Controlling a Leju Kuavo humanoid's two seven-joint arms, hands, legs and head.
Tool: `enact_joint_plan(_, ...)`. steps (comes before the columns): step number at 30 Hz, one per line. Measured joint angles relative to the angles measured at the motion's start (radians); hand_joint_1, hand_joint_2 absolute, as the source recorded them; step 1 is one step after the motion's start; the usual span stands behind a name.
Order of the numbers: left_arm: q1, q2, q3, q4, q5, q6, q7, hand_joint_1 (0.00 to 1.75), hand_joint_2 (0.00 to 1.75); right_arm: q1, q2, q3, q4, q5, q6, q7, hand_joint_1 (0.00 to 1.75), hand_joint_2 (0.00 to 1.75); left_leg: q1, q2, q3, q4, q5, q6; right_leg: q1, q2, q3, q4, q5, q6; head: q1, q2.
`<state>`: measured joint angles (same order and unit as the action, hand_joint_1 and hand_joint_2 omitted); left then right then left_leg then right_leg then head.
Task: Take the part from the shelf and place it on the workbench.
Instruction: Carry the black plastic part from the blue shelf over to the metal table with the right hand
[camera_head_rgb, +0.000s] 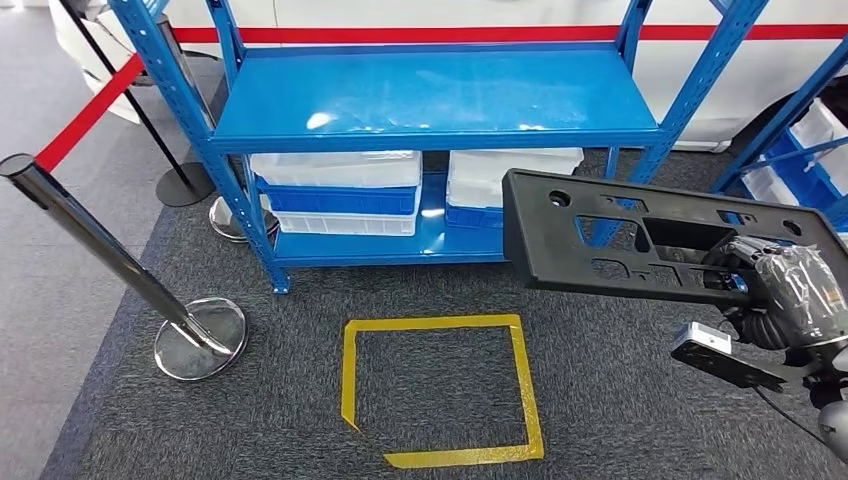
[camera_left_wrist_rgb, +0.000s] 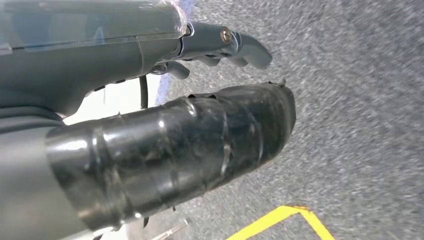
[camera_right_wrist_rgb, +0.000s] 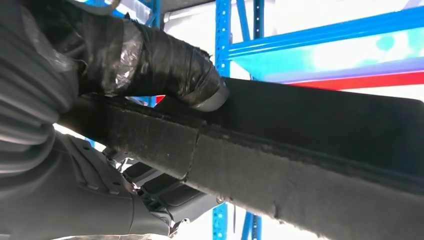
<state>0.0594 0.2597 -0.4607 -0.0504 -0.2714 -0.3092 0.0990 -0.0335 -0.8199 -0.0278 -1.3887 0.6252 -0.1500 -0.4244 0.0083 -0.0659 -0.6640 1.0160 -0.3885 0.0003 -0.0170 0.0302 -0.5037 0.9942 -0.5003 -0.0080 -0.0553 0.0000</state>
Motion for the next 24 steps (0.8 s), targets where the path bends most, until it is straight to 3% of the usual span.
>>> enact_joint_plan(1,0.002,0.002,-0.007,-0.002,-0.007,0.003,-0.004,0.0,0.0,-0.003,0.001,-0.002,0.005,0.0,0.003,-0.002,1.75,1.75,0.0,0.011,-0.015,0.026,-0.032,-0.004,-0.001,-0.014,-0.011,-0.005,0.014,-0.01,0.0,0.0)
enact_joint_plan(2,0.002,0.005,-0.013,-0.004,-0.013,0.006,-0.007,0.0,0.0,-0.004,0.001,-0.005,0.009,0.0,0.005,-0.003,1.75,1.75,0.001,0.027,-0.032,0.072,-0.082,-0.005,0.0,-0.027,-0.022,-0.008,0.026,-0.018,-0.001,0.0)
enact_joint_plan(4,0.002,0.007,-0.02,-0.007,-0.018,0.01,-0.009,0.0,0.0,0.0,0.002,-0.012,0.012,-0.003,0.006,-0.005,1.75,1.75,0.003,0.049,-0.059,0.198,-0.176,-0.009,0.005,-0.052,-0.051,-0.006,0.046,-0.027,-0.001,0.0)
enact_joint_plan(5,0.001,0.007,-0.022,-0.008,-0.018,0.012,-0.008,0.0,0.0,0.008,0.003,-0.017,0.01,-0.005,0.006,-0.004,1.75,1.75,0.004,0.052,-0.063,0.251,-0.191,-0.012,0.006,-0.064,-0.066,-0.003,0.055,-0.027,-0.001,0.0)
enact_joint_plan(6,0.001,0.007,-0.024,-0.008,-0.018,0.013,-0.007,0.0,0.0,0.02,0.004,-0.022,0.004,-0.008,0.006,-0.003,1.75,1.75,0.005,0.055,-0.053,0.279,-0.179,-0.015,0.007,-0.077,-0.082,0.002,0.064,-0.026,-0.001,0.0)
enact_joint_plan(7,0.001,0.007,-0.027,-0.008,-0.017,0.013,-0.006,0.0,0.0,0.035,0.006,-0.028,-0.004,-0.01,0.006,0.0,1.75,1.75,0.005,0.06,-0.027,0.276,-0.15,-0.017,0.007,-0.089,-0.099,0.008,0.071,-0.024,-0.001,0.0)
enact_joint_plan(9,0.002,0.008,-0.032,-0.008,-0.015,0.015,-0.005,0.0,0.0,0.059,0.01,-0.037,-0.024,-0.011,0.006,0.005,1.75,1.75,0.005,0.088,0.069,0.182,-0.108,-0.017,0.007,-0.111,-0.128,0.027,0.081,-0.017,-0.001,0.0)
enact_joint_plan(11,0.001,0.012,-0.035,-0.008,-0.015,0.015,-0.004,0.0,0.0,0.071,0.011,-0.047,-0.039,-0.011,0.006,0.008,1.75,1.75,-0.002,0.125,0.17,0.045,-0.135,-0.009,0.009,-0.131,-0.146,0.046,0.089,-0.009,-0.001,0.0)
enact_joint_plan(12,0.0,0.014,-0.036,-0.008,-0.013,0.016,-0.004,0.0,0.0,0.075,0.011,-0.051,-0.045,-0.011,0.006,0.01,1.75,1.75,-0.005,0.133,0.194,0.004,-0.151,-0.003,0.009,-0.142,-0.149,0.051,0.094,-0.003,-0.001,0.0)
enact_joint_plan(14,0.003,0.015,-0.037,-0.008,-0.003,0.018,0.003,0.0,0.0,0.079,0.015,-0.055,-0.06,-0.004,0.012,0.014,1.75,1.75,-0.006,0.12,0.192,-0.023,-0.149,0.012,0.007,-0.158,-0.151,0.051,0.106,0.01,0.0,0.0)
enact_joint_plan(15,0.005,0.013,-0.037,-0.007,0.007,0.021,0.009,0.0,0.0,0.077,0.021,-0.05,-0.076,0.008,0.021,0.024,1.75,1.75,-0.005,0.11,0.184,-0.026,-0.136,0.019,0.005,-0.145,-0.155,0.056,0.096,0.018,0.0,0.0)
enact_joint_plan(16,0.006,0.008,-0.037,-0.006,0.019,0.025,0.019,0.0,0.0,0.069,0.032,-0.039,-0.097,0.027,0.032,0.043,1.75,1.75,-0.002,0.104,0.174,-0.029,-0.122,0.025,0.003,-0.121,-0.161,0.073,0.069,0.024,0.0,0.0)
enact_joint_plan(18,0.0,-0.011,-0.037,0.002,0.044,0.036,0.045,0.0,0.0,0.033,0.073,0.009,-0.149,0.075,0.055,0.112,1.75,1.75,0.0,0.093,0.145,-0.03,-0.093,0.035,0.0,-0.062,-0.185,0.161,-0.029,0.032,0.0,0.0)
enact_joint_plan(19,-0.006,-0.023,-0.036,0.006,0.054,0.041,0.062,0.0,0.0,0.01,0.095,0.043,-0.174,0.093,0.06,0.154,1.75,1.75,0.0,0.087,0.128,-0.029,-0.08,0.038,-0.001,-0.047,-0.196,0.221,-0.073,0.034,0.0,0.0)
enact_joint_plan(20,-0.014,-0.036,-0.036,0.011,0.064,0.045,0.078,0.0,0.0,-0.011,0.114,0.08,-0.198,0.102,0.061,0.194,1.75,1.75,-0.001,0.077,0.109,-0.026,-0.066,0.039,-0.002,-0.041,-0.2,0.272,-0.095,0.035,0.0,0.0)
enact_joint_plan(21,-0.021,-0.049,-0.035,0.015,0.072,0.049,0.094,0.0,0.0,-0.026,0.126,0.115,-0.221,0.099,0.058,0.229,1.75,1.75,-0.001,0.066,0.089,-0.022,-0.054,0.038,-0.004,-0.04,-0.192,0.299,-0.093,0.036,0.0,0.0)
enact_joint_plan(22,-0.025,-0.061,-0.033,0.017,0.079,0.051,0.107,0.0,0.0,-0.034,0.13,0.139,-0.24,0.087,0.054,0.252,1.75,1.75,0.0,0.052,0.07,-0.017,-0.043,0.036,-0.006,-0.038,-0.168,0.294,-0.072,0.036,0.0,0.0)
enact_joint_plan(24,-0.027,-0.083,-0.031,0.023,0.095,0.054,0.124,0.0,0.0,-0.039,0.125,0.164,-0.279,0.048,0.036,0.274,1.75,1.75,0.002,0.022,0.035,-0.002,-0.025,0.029,-0.009,-0.01,-0.08,0.194,-0.03,0.032,0.0,0.0)
